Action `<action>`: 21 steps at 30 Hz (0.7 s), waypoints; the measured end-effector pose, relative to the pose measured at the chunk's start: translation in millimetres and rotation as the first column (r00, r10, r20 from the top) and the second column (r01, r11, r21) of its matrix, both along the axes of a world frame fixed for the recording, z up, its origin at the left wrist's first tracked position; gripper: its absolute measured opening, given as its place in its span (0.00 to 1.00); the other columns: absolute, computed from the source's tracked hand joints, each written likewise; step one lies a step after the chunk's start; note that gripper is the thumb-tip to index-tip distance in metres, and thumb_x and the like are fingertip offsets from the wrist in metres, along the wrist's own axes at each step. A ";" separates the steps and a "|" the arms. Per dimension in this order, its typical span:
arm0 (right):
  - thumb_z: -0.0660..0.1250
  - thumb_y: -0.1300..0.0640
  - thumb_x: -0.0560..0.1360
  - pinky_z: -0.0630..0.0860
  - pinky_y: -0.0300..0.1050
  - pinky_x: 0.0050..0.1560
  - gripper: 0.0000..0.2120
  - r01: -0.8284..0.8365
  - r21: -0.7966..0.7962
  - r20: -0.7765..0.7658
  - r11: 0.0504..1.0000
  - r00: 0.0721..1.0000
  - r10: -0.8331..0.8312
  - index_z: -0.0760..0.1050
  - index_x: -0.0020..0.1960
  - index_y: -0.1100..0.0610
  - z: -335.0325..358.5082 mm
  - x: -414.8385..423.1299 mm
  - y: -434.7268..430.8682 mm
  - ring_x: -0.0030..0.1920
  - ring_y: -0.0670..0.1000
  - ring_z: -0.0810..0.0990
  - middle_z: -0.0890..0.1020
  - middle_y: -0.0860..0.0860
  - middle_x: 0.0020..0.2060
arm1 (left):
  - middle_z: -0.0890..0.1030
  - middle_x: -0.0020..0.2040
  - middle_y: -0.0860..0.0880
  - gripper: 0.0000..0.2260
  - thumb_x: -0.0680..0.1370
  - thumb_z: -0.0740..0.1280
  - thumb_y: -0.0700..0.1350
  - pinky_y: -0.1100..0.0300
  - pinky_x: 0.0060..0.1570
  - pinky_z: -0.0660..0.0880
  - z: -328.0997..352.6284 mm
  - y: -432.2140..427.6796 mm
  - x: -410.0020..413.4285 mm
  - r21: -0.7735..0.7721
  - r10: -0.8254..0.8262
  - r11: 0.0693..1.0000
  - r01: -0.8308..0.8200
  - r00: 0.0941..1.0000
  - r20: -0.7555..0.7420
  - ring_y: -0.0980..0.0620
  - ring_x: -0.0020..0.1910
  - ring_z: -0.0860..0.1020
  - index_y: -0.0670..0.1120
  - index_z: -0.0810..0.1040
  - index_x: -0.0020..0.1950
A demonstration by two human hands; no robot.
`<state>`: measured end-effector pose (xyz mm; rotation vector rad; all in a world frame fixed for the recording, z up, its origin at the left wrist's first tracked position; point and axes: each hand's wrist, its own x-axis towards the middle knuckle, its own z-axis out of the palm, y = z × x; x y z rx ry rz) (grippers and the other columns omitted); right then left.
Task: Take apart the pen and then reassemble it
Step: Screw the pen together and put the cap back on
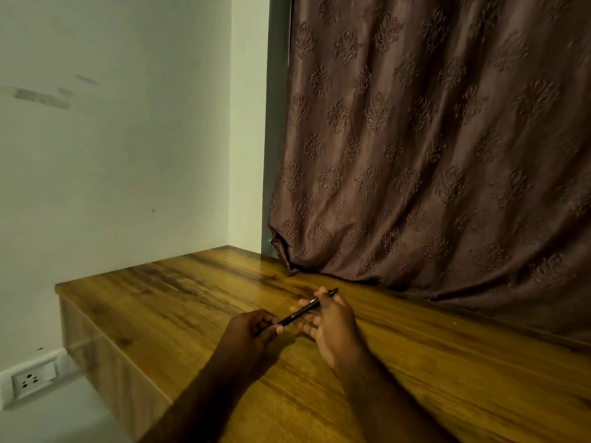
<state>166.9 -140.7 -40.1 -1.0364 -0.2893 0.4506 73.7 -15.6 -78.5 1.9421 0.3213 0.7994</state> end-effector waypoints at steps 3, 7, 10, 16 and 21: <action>0.52 0.58 0.82 0.74 0.53 0.40 0.08 0.174 0.312 -0.404 0.934 0.914 -0.036 0.67 0.48 0.59 2.1 1.4 5.3 0.35 0.55 0.75 0.72 0.56 0.36 | 0.81 0.28 0.50 0.05 0.68 0.73 0.48 0.56 0.35 0.73 -0.5 -2.4 -1.0 -0.090 -0.011 0.996 0.015 0.999 0.045 0.54 0.29 0.77 0.47 0.82 0.37; 0.52 0.46 0.80 0.60 0.42 0.26 0.19 0.310 0.331 -0.544 0.891 0.835 -0.088 0.67 0.37 0.56 -4.1 2.8 0.8 0.23 0.49 0.61 0.64 0.50 0.25 | 0.78 0.25 0.51 0.07 0.74 0.70 0.42 0.65 0.26 0.71 4.2 -9.6 -3.5 -0.205 -0.035 0.978 0.044 0.998 0.047 0.57 0.23 0.73 0.41 0.79 0.37; 0.49 0.37 0.77 0.55 0.33 0.21 0.26 0.240 0.434 -0.481 0.869 0.877 -0.002 0.64 0.30 0.55 -5.4 7.8 -10.5 0.16 0.48 0.58 0.62 0.49 0.18 | 0.77 0.32 0.39 0.08 0.78 0.66 0.37 0.63 0.27 0.72 3.6 -7.3 -3.2 -0.258 -0.061 0.964 0.066 0.998 0.026 0.53 0.25 0.73 0.35 0.78 0.40; 0.49 0.39 0.76 0.53 0.31 0.19 0.25 0.144 0.505 -0.382 0.851 0.922 0.071 0.60 0.27 0.54 2.5 6.3 -13.0 0.15 0.47 0.55 0.60 0.48 0.16 | 0.81 0.30 0.46 0.08 0.74 0.67 0.32 0.59 0.36 0.73 0.0 -11.1 -5.9 -0.200 -0.166 0.968 0.149 0.984 -0.071 0.51 0.30 0.75 0.40 0.82 0.38; 0.50 0.38 0.75 0.51 0.31 0.19 0.25 0.191 0.478 -0.403 0.857 0.915 0.022 0.60 0.27 0.54 11.5 1.3 -10.2 0.15 0.47 0.55 0.60 0.47 0.16 | 0.82 0.30 0.46 0.03 0.70 0.75 0.40 0.62 0.32 0.72 -3.1 -11.9 -5.5 -0.100 -0.222 0.973 0.208 0.962 -0.160 0.52 0.29 0.75 0.41 0.84 0.38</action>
